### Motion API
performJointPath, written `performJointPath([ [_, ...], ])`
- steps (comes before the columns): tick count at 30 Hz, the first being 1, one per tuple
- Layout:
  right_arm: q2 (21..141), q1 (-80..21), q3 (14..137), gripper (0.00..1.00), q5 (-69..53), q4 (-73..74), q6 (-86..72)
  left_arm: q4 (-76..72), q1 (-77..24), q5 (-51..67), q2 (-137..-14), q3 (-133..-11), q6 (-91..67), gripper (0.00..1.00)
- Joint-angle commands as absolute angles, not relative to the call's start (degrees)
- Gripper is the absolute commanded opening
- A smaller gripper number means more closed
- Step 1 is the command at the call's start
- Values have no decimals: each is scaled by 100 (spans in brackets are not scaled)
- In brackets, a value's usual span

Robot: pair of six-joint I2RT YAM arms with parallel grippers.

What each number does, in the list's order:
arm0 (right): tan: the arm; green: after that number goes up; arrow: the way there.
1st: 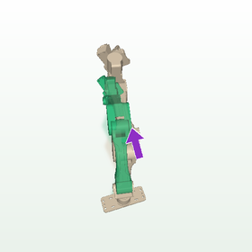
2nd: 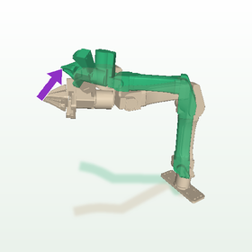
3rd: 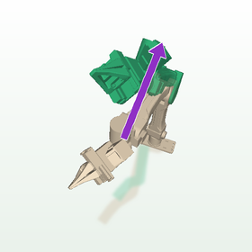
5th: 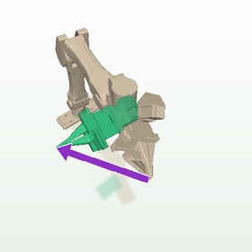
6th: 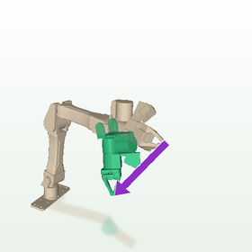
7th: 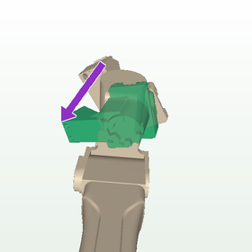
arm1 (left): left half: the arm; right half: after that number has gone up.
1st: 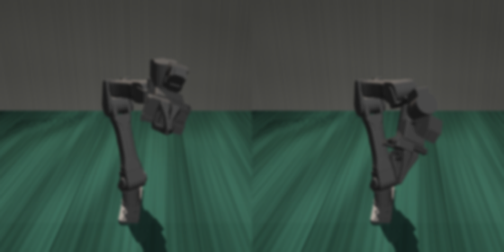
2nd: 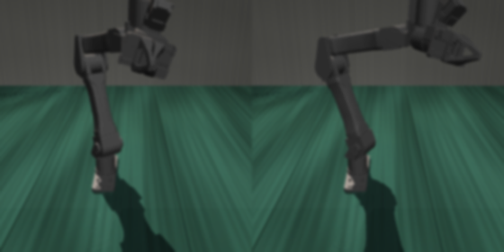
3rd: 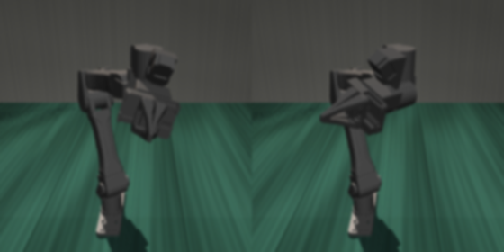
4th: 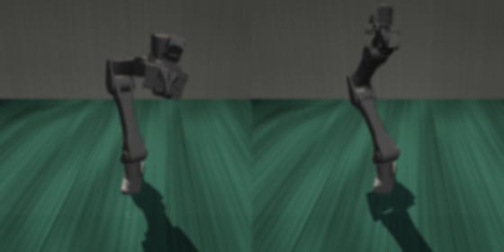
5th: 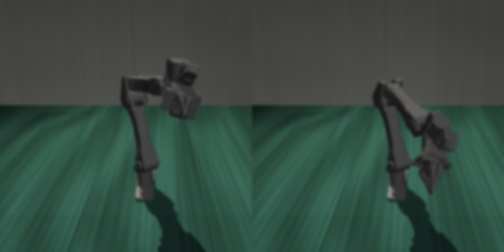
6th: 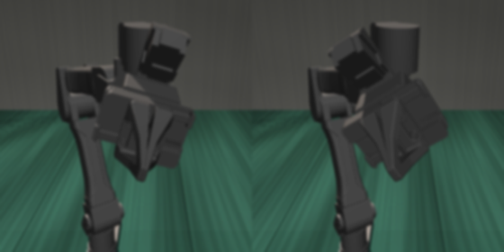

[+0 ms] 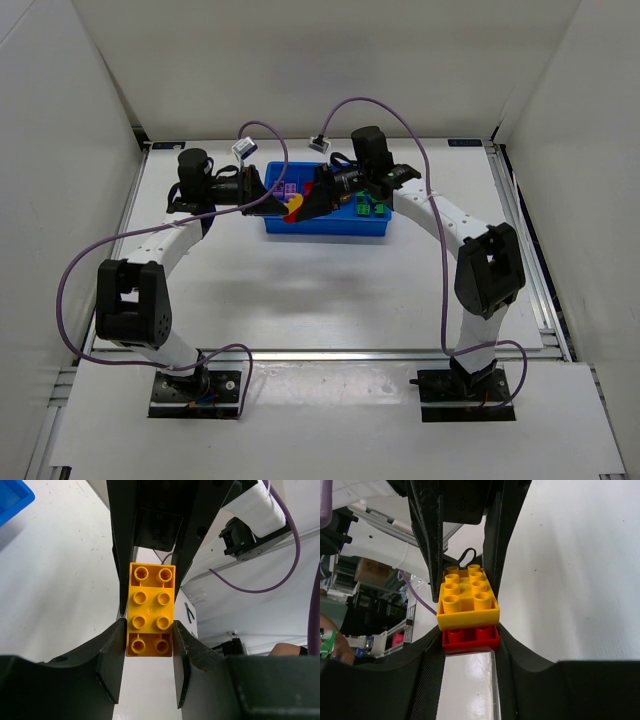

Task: Sort the legos into containers by color

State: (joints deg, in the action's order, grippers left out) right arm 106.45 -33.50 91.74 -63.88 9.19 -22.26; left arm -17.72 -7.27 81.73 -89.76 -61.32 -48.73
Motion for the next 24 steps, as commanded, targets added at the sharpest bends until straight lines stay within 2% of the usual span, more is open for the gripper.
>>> performJointPath([
  [1, 10661, -3384, 9440, 39, -6565, 607, -2162, -1837, -765, 8235, -8930, -6135, -4860, 13],
  [4, 10644, -3419, 9439, 29, -6601, 554, -2153, -1837, -765, 8218, -8947, -6108, -4843, 13],
  [5, 10635, -3436, 9431, 22, -6609, 536, -2136, -1837, -765, 8209, -8947, -6108, -4825, 12],
  [8, 10574, -3454, 9396, 13, -6609, 536, -2066, -1837, -765, 8043, -8877, -6065, -4755, 12],
  [15, 10258, -3507, 9036, 6, -6697, 905, -1513, -2012, -510, 7305, -8736, -6012, -4798, 11],
  [24, 9695, -3489, 8245, 4, -6574, 1449, -959, -2461, -185, 6838, -8964, -6354, -5203, 11],
])
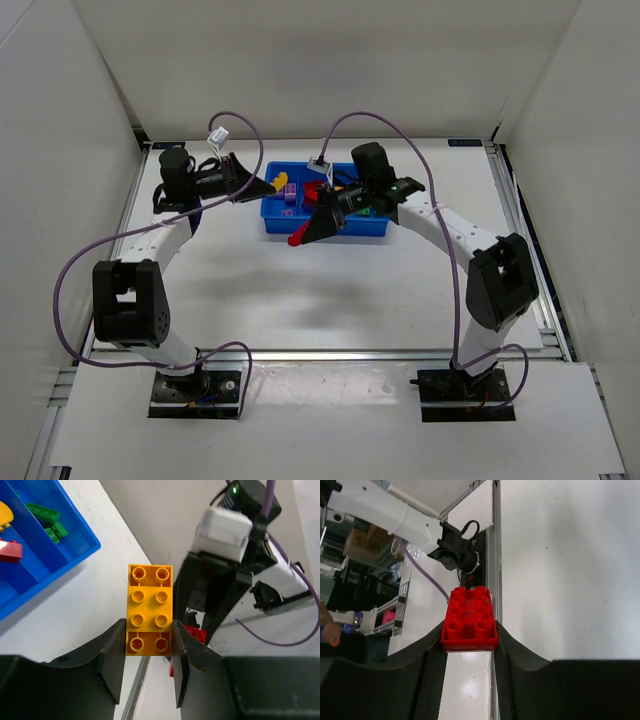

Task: Sort the legos into containers by color

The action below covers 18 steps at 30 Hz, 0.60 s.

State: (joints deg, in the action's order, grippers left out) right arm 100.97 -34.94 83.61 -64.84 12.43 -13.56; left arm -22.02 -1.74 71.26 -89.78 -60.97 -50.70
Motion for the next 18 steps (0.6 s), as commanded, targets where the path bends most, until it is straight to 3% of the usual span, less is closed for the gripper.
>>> performJointPath([
  [1, 9668, -3507, 8218, 4, -6522, 1537, -732, -2461, -185, 6820, -8982, -6389, -5203, 11],
  [7, 9255, -3191, 7884, 4, -5873, 2311, -71, -2129, -185, 6619, -8947, -6310, -4800, 11],
  [14, 8868, -2857, 7840, 4, -4661, 2680, 334, 1709, -833, 5135, -8841, -7486, -1830, 10],
  [18, 8719, -2541, 7822, 4, -4272, 2698, 229, 2144, -1098, 4580, -9298, -8032, -1591, 10],
])
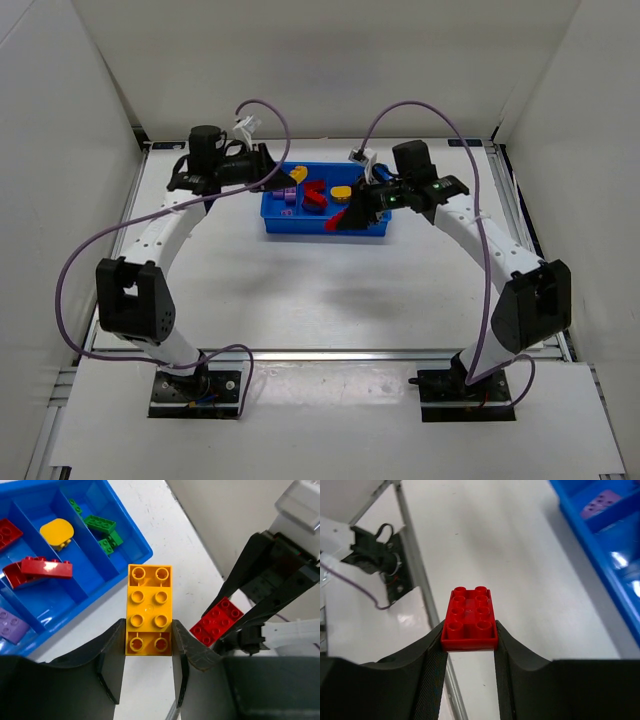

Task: Sort the legos into containers by color

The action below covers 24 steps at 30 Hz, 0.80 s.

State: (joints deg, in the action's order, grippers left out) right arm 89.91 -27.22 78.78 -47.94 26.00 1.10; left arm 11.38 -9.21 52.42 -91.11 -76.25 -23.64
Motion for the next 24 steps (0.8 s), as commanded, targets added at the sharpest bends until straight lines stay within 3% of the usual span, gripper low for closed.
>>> performJointPath([
  [1, 8675, -2488, 7814, 4, -4228, 2707, 211, 2153, -1151, 4510, -9386, -8120, -1617, 10],
  [24, 7849, -1152, 7418, 4, -3937, 3111, 299, 2584, -2241, 4139, -12682, -11531, -1511, 12],
])
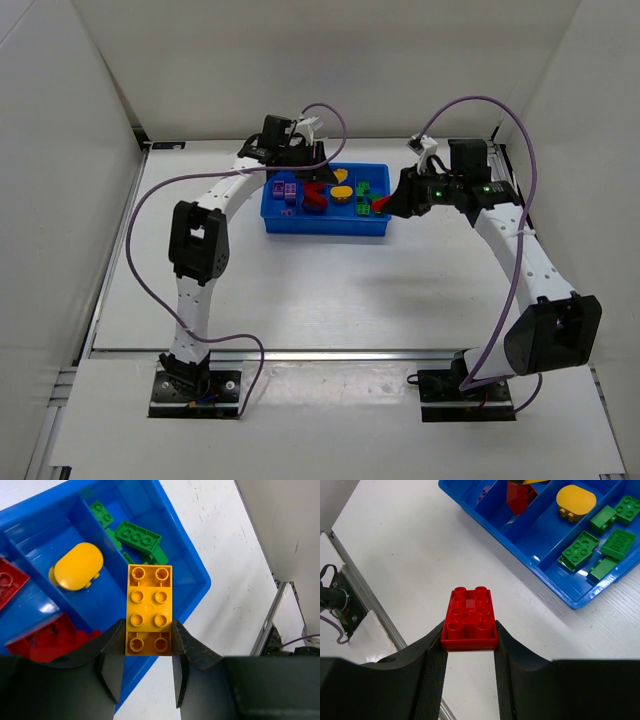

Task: Sort the legos into containers by color

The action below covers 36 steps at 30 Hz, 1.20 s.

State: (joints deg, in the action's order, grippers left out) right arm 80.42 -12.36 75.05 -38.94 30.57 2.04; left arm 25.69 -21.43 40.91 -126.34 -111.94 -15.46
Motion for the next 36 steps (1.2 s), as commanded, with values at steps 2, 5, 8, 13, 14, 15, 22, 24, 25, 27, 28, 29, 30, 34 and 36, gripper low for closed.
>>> performJointPath([
  [2, 7840, -1116, 7392, 4, -3937, 3103, 308, 2540, -2311, 4201, -12849, -11680, -1556, 12],
  [5, 7857, -1107, 7365, 4, -3937, 3094, 290, 2514, -2390, 4192, -12981, -11768, -1582, 12],
  [8, 7892, -1099, 7374, 4, -3946, 3094, 290, 2487, -2399, 4053, -13095, -11821, -1608, 11],
  [13, 7954, -1090, 7392, 4, -3973, 3085, 264, 2496, -2408, 3981, -13315, -12014, -1608, 23],
  [14, 7963, -1099, 7400, 4, -3990, 3102, 264, 2487, -2400, 3964, -13359, -12102, -1617, 26],
  [15, 7989, -1081, 7418, 4, -3982, 3103, 272, 2487, -2399, 3964, -13394, -12155, -1635, 29],
  [22, 8086, -1037, 7515, 4, -3990, 3120, 272, 2540, -2408, 3736, -13605, -12296, -1670, 52],
  [24, 8095, -1028, 7506, 4, -4008, 3120, 264, 2549, -2399, 3700, -13623, -12305, -1652, 56],
  [25, 8095, -1020, 7506, 4, -4017, 3094, 264, 2540, -2408, 3700, -13623, -12305, -1652, 63],
  [27, 8112, -1028, 7471, 4, -4025, 3085, 246, 2558, -2399, 3656, -13623, -12313, -1644, 74],
  [28, 8112, -1028, 7462, 4, -4060, 3059, 255, 2558, -2399, 3665, -13623, -12331, -1626, 77],
  [29, 8121, -1028, 7436, 4, -4078, 3032, 246, 2549, -2399, 3700, -13614, -12340, -1600, 78],
  [30, 8130, -1011, 7436, 4, -4087, 3032, 246, 2540, -2399, 3718, -13606, -12357, -1608, 78],
  [34, 8139, -1011, 7409, 4, -4122, 2997, 229, 2487, -2399, 3718, -13500, -12498, -1573, 78],
  [36, 8156, -1011, 7409, 4, -4131, 2997, 228, 2557, -2399, 3648, -13439, -12559, -1477, 77],
])
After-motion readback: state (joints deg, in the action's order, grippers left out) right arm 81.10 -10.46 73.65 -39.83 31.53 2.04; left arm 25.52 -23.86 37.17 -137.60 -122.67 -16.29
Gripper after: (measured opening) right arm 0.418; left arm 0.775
